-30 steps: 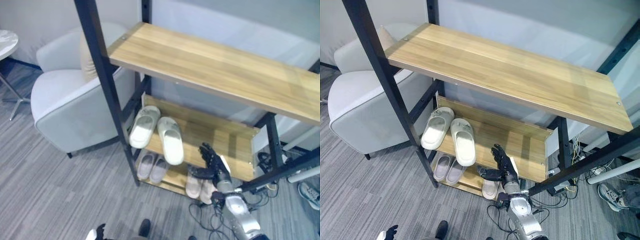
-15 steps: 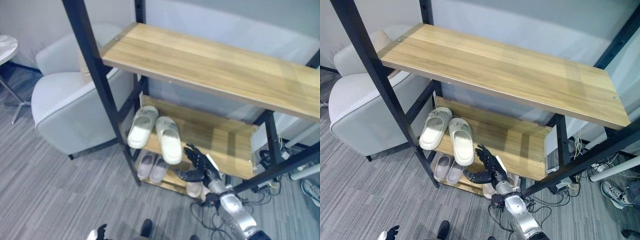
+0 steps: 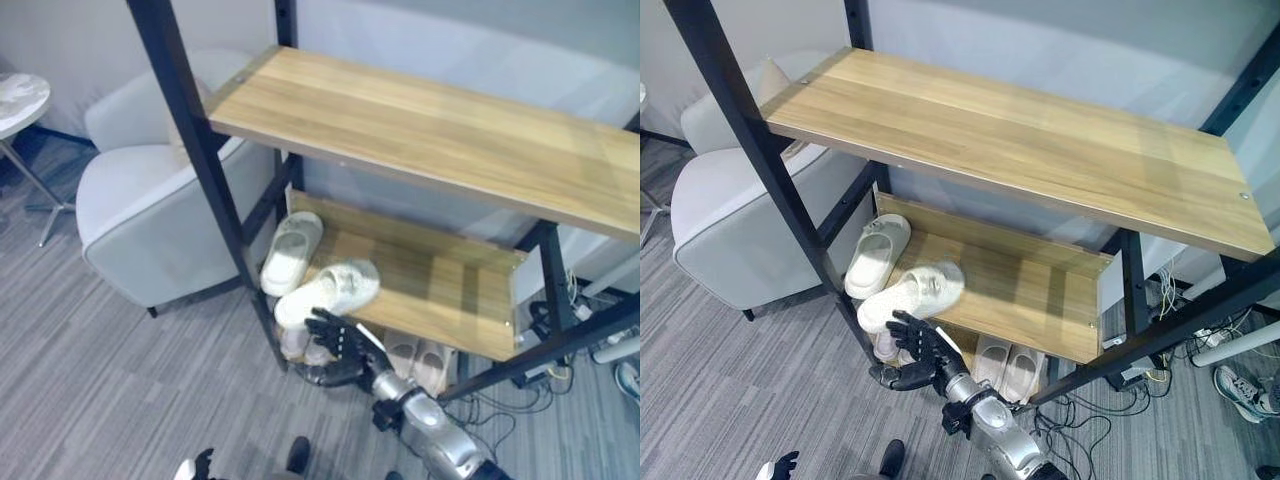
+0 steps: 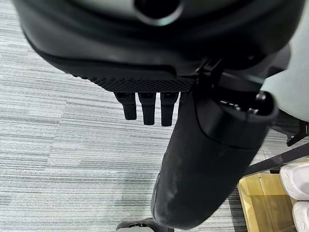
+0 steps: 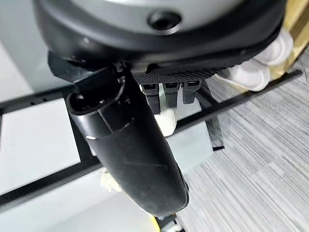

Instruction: Arrange the slippers neatly on the shoe rack.

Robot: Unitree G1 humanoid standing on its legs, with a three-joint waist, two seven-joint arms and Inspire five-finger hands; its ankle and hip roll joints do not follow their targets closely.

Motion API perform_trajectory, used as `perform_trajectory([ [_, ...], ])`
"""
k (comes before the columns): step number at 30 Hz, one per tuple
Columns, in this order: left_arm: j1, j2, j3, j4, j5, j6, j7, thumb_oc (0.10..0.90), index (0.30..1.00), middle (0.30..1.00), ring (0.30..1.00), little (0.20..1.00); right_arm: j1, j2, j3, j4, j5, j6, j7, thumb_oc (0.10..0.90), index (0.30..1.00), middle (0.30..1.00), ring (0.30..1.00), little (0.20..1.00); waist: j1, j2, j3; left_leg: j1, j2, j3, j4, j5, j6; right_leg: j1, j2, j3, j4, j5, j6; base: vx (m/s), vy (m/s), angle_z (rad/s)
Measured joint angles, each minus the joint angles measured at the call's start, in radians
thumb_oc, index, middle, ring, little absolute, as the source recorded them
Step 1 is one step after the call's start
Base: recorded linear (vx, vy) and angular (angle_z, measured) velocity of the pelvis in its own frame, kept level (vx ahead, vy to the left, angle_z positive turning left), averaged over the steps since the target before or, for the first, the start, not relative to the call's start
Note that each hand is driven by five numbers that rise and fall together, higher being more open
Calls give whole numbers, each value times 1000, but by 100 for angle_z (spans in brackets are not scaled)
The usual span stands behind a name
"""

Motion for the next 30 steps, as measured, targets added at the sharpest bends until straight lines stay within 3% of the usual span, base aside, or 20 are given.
perform_trajectory([
  [6,1,0,1,11,-1,1,-13,800,900,900,900,900,-44,6,-2,54,-23,3,-42,800,900,900,900,900,6,0,0,-1,0,-3,0,0,0,0,1,-1,0,0,0,26,-2,1],
  [8,-1,0,2,14,-2,1,-13,800,900,900,900,900,-86,15,-14,104,-115,1,-72,800,900,900,900,900,7,0,0,-1,0,-3,0,0,0,1,1,-2,-3,-1,-1,17,-3,1],
  [11,-1,0,4,14,-12,1,-12,800,900,900,900,900,-108,29,-78,140,-172,-8,-114,800,900,900,900,900,8,1,-1,-4,1,-3,0,1,1,2,1,-8,-6,-1,-1,42,-4,4],
  [13,-5,2,12,17,-37,1,-12,800,900,900,900,900,-130,11,-103,154,-238,-11,-146,800,900,900,900,900,9,1,-1,-4,-1,-3,0,1,2,7,-1,-11,-12,-1,-1,64,0,3],
  [18,4,3,14,59,-37,3,-11,800,900,900,900,900,-216,-45,-245,157,-265,-11,-262,800,900,900,900,900,20,6,-2,-7,-3,-5,0,1,2,7,-2,-17,-13,0,0,28,-6,1],
  [30,6,1,7,74,-36,3,-17,800,900,900,900,900,-246,-52,-236,163,-279,-8,-265,800,900,900,900,900,25,7,-2,-8,-4,-6,0,-3,-2,7,1,-18,-13,0,0,3,-1,0],
])
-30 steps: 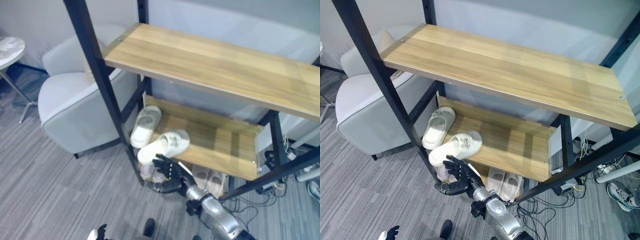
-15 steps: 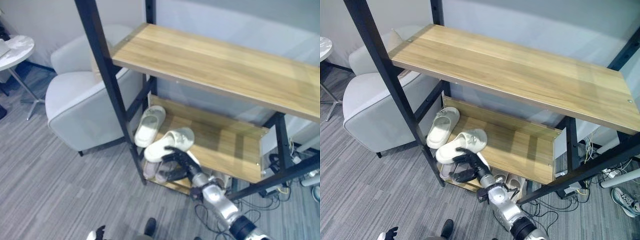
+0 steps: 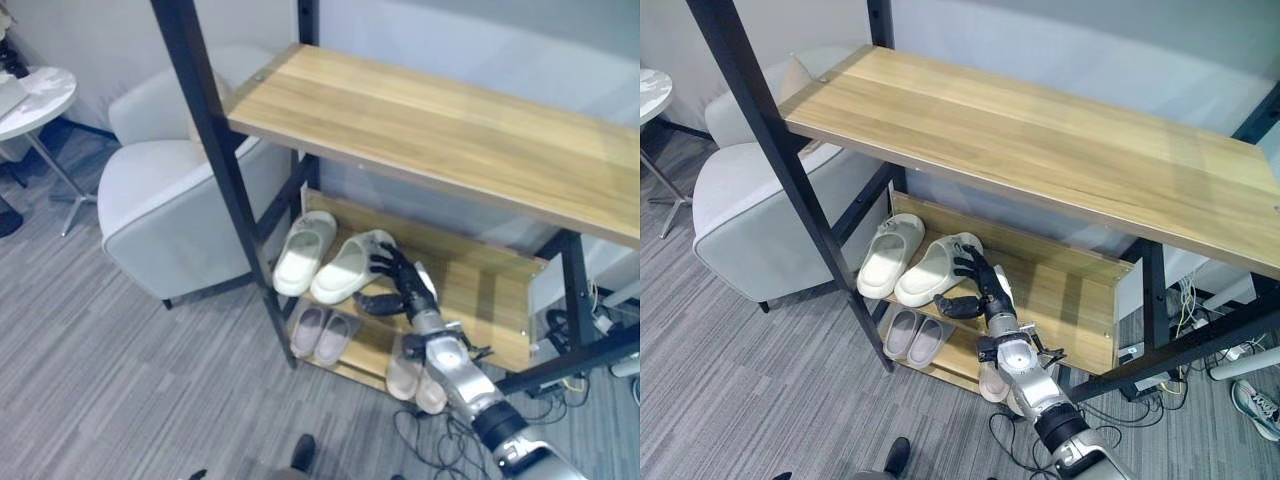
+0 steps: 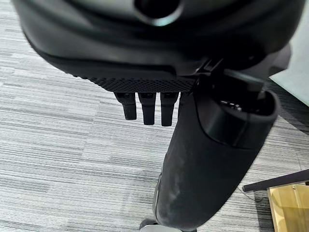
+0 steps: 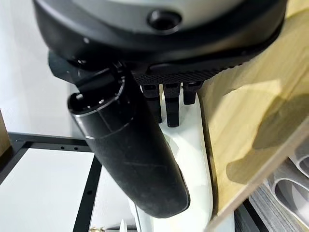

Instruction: Arrange the slippers neatly on the shoe rack.

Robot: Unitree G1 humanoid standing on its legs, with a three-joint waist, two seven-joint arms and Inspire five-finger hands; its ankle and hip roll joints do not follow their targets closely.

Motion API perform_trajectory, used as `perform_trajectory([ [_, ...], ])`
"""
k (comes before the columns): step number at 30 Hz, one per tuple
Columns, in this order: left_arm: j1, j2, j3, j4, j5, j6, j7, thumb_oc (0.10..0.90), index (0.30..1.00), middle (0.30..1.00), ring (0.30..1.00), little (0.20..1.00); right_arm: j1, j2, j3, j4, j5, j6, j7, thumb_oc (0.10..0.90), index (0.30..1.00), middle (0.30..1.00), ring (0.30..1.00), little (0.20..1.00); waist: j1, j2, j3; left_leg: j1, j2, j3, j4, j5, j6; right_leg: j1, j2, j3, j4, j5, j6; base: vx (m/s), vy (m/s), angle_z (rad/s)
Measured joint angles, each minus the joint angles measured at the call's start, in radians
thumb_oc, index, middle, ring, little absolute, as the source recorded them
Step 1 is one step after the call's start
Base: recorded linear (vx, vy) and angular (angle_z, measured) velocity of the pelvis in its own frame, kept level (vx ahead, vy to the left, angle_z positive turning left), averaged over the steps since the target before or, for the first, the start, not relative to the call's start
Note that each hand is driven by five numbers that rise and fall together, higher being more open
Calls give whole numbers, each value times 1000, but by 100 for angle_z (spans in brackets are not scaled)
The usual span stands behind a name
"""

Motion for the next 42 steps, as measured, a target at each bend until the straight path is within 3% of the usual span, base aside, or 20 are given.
perform_trajectory([
  [6,-11,0,-1,-8,0,-1,-1,800,900,900,900,900,-7,2,7,25,-25,-3,-4,800,900,900,900,900,1,0,0,0,0,0,0,1,1,0,1,0,0,0,0,0,0,0],
  [9,-10,0,-1,-6,0,0,-1,800,900,900,900,900,-9,1,6,27,-111,0,-32,800,900,900,900,900,1,0,0,-1,-1,0,1,2,1,-1,1,-1,0,0,-1,0,0,0],
  [15,-10,-1,0,0,0,1,1,800,900,900,900,900,-8,32,-17,27,-158,15,-119,800,900,900,900,900,1,1,0,-4,-2,0,3,2,1,-3,0,-1,0,0,-1,0,0,0],
  [25,-13,-5,-3,-8,-1,19,7,800,900,900,900,900,-11,121,-37,35,-195,32,-215,800,900,900,900,900,1,13,0,-4,-4,-1,1,1,1,-1,-6,-2,0,0,-1,10,1,0],
  [34,-16,-6,-6,-18,-2,20,30,800,900,900,900,900,-67,123,-34,106,-202,48,-260,800,900,900,900,900,2,14,-1,-4,-4,1,4,2,1,-2,-4,-1,0,-1,-1,3,-1,0],
  [42,-21,-8,-6,-17,-2,30,49,800,900,900,900,900,-27,119,-31,42,-358,88,-298,800,900,900,900,900,-17,16,-1,-3,-8,-1,4,3,4,-1,-9,-1,2,0,0,8,-5,1],
])
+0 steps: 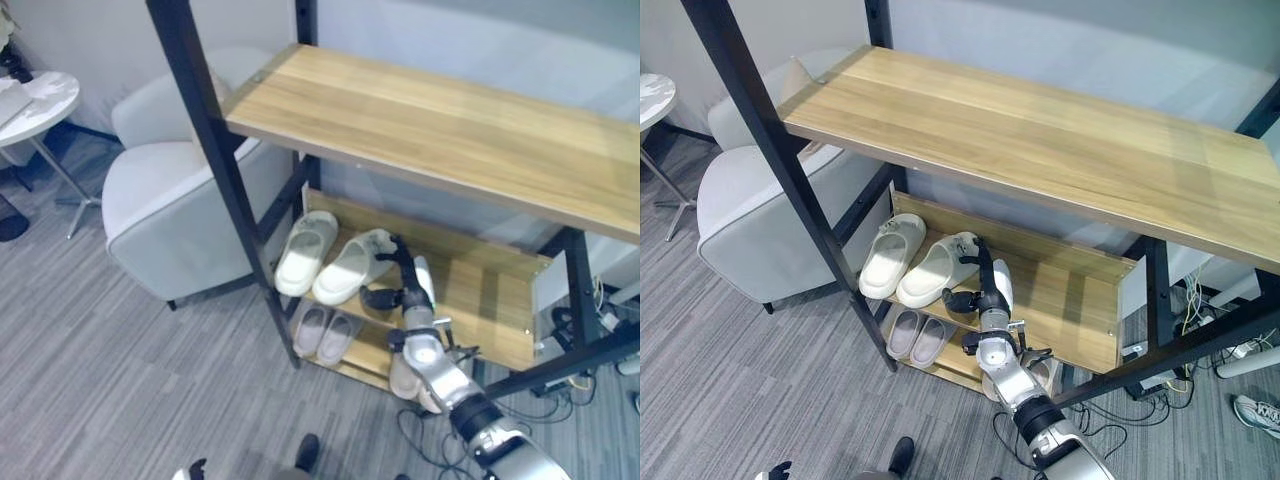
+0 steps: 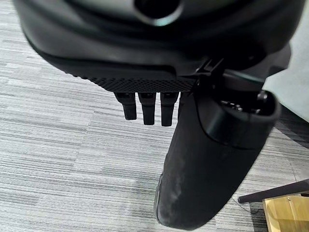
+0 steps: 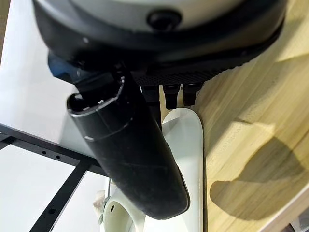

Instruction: Arrange the slippers neatly on the shoe rack.

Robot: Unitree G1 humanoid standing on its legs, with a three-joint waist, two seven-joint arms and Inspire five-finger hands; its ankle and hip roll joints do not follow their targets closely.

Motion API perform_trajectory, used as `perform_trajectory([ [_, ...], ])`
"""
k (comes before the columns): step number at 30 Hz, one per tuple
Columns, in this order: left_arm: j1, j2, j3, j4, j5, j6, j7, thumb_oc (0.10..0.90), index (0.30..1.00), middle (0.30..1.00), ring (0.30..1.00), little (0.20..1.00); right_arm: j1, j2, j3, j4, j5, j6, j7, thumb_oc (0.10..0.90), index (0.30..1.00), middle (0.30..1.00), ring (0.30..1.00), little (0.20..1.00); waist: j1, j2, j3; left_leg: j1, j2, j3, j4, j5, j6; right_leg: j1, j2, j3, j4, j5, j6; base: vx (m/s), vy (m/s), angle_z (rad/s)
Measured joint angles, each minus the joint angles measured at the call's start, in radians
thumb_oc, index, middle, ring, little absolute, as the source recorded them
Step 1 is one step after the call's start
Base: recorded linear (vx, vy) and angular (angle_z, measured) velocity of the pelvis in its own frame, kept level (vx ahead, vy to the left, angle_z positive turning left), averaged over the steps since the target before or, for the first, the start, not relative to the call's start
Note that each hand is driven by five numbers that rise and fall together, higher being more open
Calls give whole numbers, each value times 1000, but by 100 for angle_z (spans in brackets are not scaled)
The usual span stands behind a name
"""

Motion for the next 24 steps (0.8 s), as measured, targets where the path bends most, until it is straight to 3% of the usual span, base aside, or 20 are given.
perform_trajectory([
  [11,-8,-4,-1,-11,0,11,4,800,900,900,900,900,13,0,1,-22,-75,21,-41,800,900,900,900,900,-9,17,0,12,2,8,-4,-2,-1,1,-1,7,10,0,0,7,-7,-2],
  [24,-10,-36,-3,-17,1,12,35,800,900,900,900,900,-38,50,4,-19,-33,6,-79,800,900,900,900,900,-3,17,0,14,0,6,0,-1,-1,11,3,2,1,0,0,4,-1,1],
])
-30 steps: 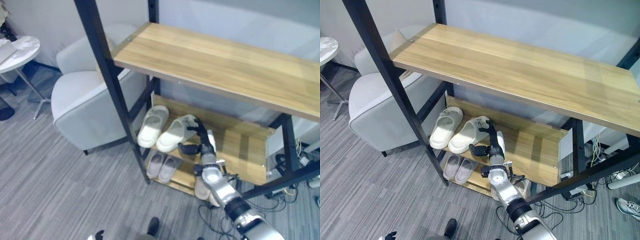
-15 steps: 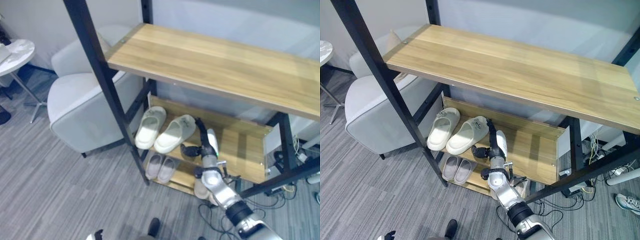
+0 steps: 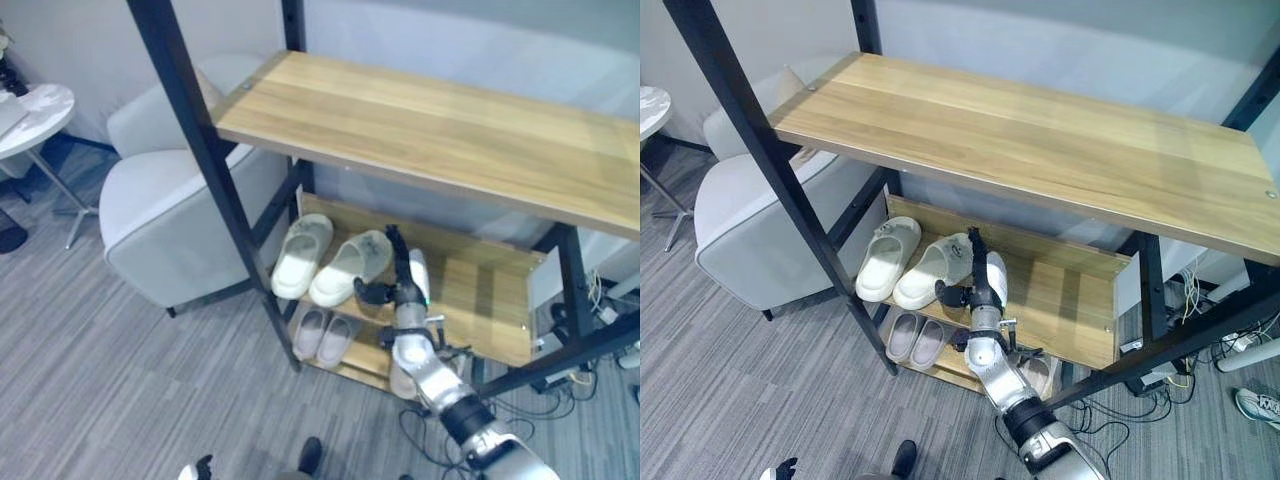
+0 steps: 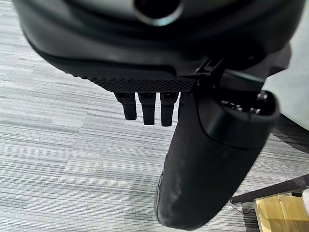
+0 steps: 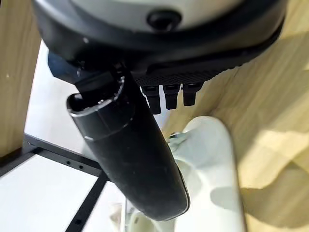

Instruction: Arrange the slippers neatly on the shoe rack.

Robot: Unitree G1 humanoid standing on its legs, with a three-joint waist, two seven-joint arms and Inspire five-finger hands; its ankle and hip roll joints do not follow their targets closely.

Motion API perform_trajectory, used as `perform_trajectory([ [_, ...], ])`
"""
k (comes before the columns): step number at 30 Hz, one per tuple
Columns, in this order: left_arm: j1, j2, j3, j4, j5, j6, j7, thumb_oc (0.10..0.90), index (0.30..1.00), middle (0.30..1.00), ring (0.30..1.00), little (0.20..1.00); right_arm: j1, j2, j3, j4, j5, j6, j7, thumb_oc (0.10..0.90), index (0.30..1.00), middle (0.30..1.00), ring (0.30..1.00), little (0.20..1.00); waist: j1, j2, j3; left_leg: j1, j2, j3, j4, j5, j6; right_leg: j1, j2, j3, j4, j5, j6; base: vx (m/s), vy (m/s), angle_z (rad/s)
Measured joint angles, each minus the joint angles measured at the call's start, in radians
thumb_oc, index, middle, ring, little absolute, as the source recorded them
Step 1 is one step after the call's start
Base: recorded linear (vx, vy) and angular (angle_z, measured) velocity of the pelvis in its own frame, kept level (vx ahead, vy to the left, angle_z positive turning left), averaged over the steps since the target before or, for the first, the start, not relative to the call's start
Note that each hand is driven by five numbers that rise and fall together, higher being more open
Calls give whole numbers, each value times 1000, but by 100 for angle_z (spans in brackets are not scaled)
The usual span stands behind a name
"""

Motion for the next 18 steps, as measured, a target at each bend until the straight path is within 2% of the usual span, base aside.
perform_trajectory([
  [6,-2,1,0,18,0,5,3,800,900,900,900,900,-36,30,-2,41,45,-21,-39,800,900,900,900,900,3,1,-1,2,-1,-2,0,-1,0,5,-2,-1,-2,0,0,0,0,0],
  [14,-25,1,-1,21,0,15,3,800,900,900,900,900,-66,28,-1,159,82,-21,-28,800,900,900,900,900,19,0,-1,1,-4,-4,0,0,1,5,-3,-5,-2,0,0,0,8,0],
  [18,-26,1,-10,25,0,16,3,800,900,900,900,900,-70,27,-2,163,85,-19,-25,800,900,900,900,900,24,0,-1,1,-9,-6,0,1,3,7,-7,-8,-2,0,0,5,24,3],
])
